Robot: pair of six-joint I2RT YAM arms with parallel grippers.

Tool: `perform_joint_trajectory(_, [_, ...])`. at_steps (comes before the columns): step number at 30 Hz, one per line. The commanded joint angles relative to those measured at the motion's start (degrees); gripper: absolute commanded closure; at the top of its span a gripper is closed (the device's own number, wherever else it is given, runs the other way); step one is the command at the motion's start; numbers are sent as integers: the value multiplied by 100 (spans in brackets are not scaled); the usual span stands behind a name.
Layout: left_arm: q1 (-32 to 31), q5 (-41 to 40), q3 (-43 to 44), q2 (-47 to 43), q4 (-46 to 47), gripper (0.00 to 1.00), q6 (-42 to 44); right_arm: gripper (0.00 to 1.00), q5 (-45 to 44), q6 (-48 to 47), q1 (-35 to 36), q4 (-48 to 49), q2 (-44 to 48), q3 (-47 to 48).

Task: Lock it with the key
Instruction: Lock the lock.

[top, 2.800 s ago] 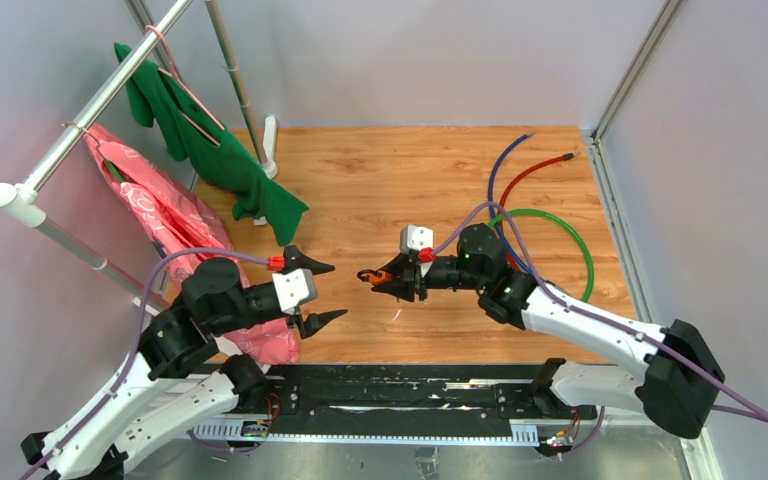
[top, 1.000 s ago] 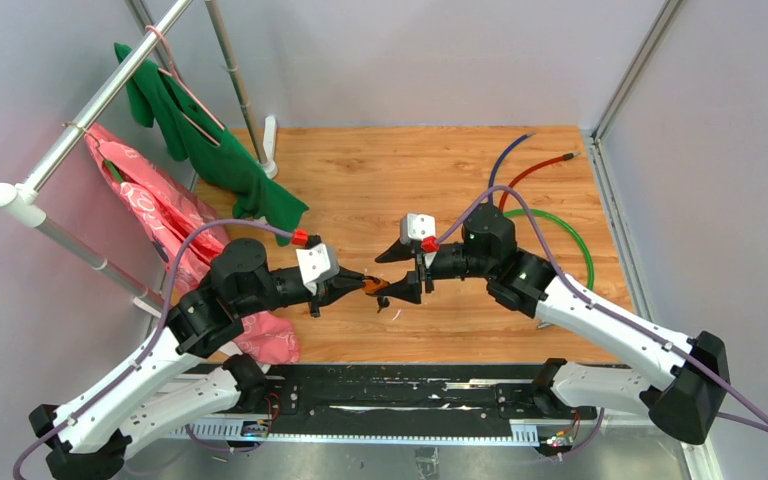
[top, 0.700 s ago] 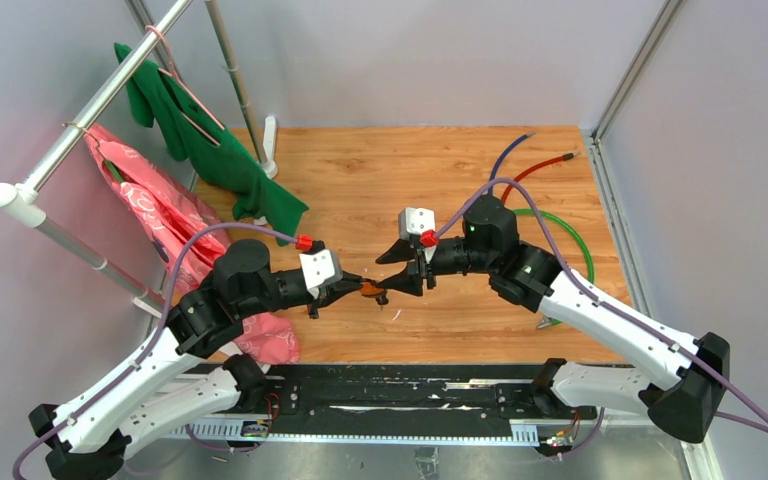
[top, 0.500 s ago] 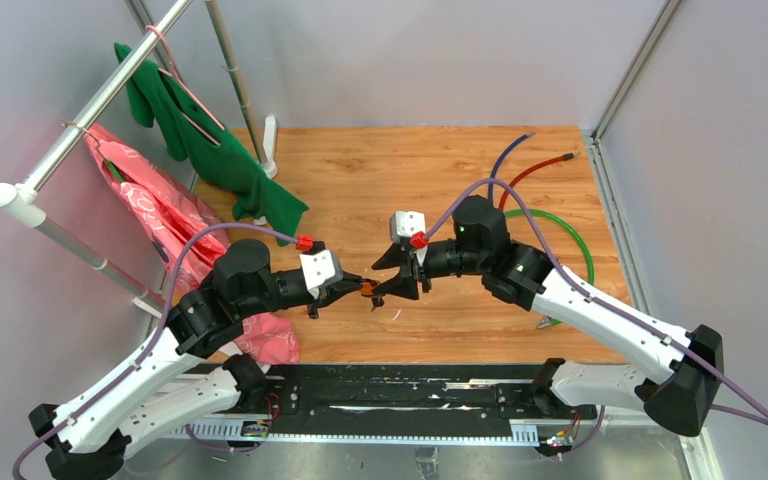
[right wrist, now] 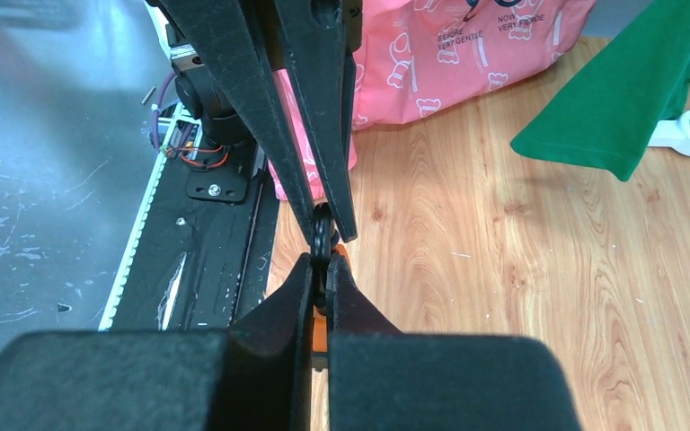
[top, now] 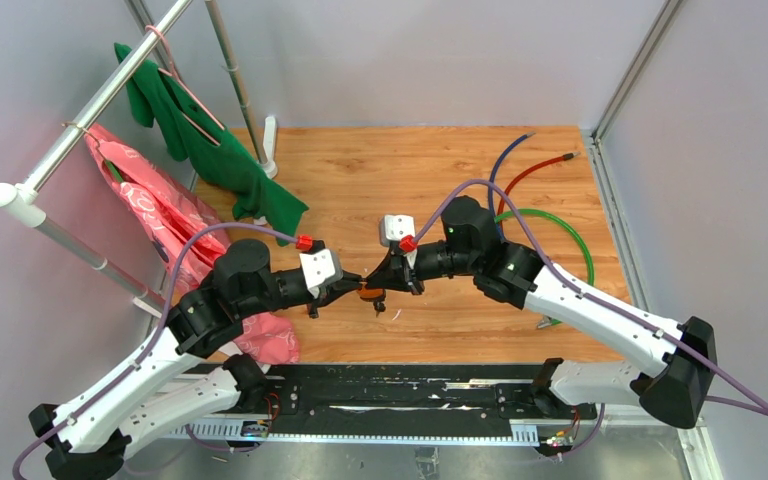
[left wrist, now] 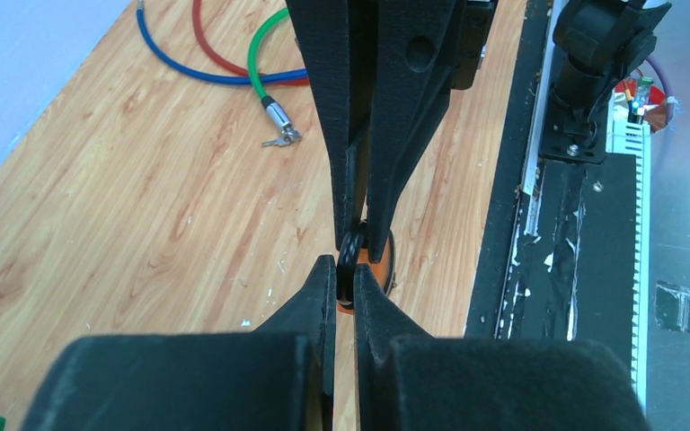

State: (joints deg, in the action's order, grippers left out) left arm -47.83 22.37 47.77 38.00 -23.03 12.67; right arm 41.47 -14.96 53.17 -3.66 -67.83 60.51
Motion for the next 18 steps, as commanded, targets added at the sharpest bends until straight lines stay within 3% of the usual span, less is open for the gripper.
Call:
perform_joint_trajectory(1, [-68, 79, -44, -106, 225, 100, -56, 100, -450, 33, 80, 38, 42, 128])
perform_joint_trajectory(3, [-67, 75, -75, -154, 316, 100, -259, 100, -778, 90, 73, 58, 162, 128])
perform_joint_trajectory(6, [-68, -133, -78, -204, 300, 43, -435, 100, -1020, 271, 27, 396, 417, 90])
perform_joint_trajectory(8, [-68, -373, -5, -212, 152, 26, -448, 100, -1054, 429, -26, 652, 602, 82])
perform_joint_trajectory(11, [-55, -424, 56, -265, 89, 22, -384, 100, -1023, 559, -58, 787, 802, 130])
perform_joint_trajectory(18, [-24, 93, -369, -587, 928, 27, -649, 100, -541, 1130, -70, 1581, 1163, 89])
